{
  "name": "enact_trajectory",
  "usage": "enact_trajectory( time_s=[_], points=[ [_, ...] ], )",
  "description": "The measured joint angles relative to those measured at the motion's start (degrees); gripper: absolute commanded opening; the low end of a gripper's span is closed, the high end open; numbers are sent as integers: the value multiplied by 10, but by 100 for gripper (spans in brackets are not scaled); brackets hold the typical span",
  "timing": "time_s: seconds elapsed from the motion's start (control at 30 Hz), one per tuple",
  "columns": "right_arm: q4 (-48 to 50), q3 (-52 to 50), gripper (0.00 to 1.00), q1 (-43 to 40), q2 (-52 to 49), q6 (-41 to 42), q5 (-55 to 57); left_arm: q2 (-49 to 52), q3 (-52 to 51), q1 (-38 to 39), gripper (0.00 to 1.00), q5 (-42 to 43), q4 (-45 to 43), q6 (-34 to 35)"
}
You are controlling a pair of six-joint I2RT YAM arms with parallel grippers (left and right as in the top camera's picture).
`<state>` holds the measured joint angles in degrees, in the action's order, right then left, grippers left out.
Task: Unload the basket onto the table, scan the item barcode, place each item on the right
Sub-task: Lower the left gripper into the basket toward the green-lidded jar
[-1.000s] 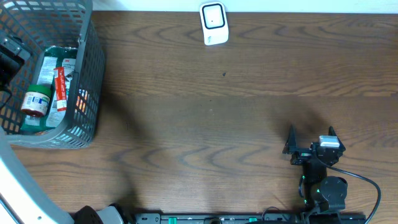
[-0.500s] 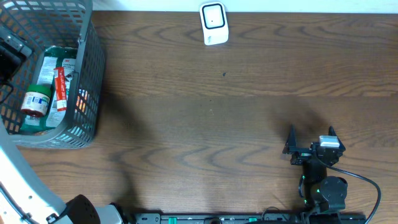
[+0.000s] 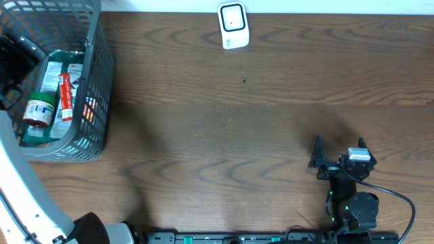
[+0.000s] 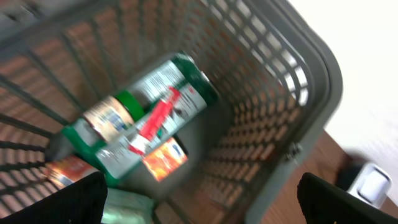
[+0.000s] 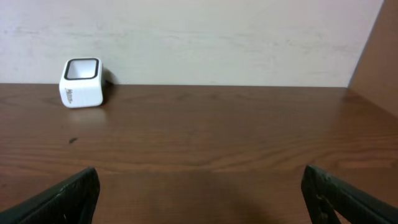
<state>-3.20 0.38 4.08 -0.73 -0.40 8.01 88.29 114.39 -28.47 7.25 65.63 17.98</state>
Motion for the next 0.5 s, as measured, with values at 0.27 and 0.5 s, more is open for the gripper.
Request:
enact_trajectory(
  time_s=[0.27,0.5],
  points=[
    [0,0,99,0,0,0,0,40,46,0,98,-51,-9,-3],
    [0,0,99,0,0,0,0,140,46,0,98,-92,25,-19]
  ],
)
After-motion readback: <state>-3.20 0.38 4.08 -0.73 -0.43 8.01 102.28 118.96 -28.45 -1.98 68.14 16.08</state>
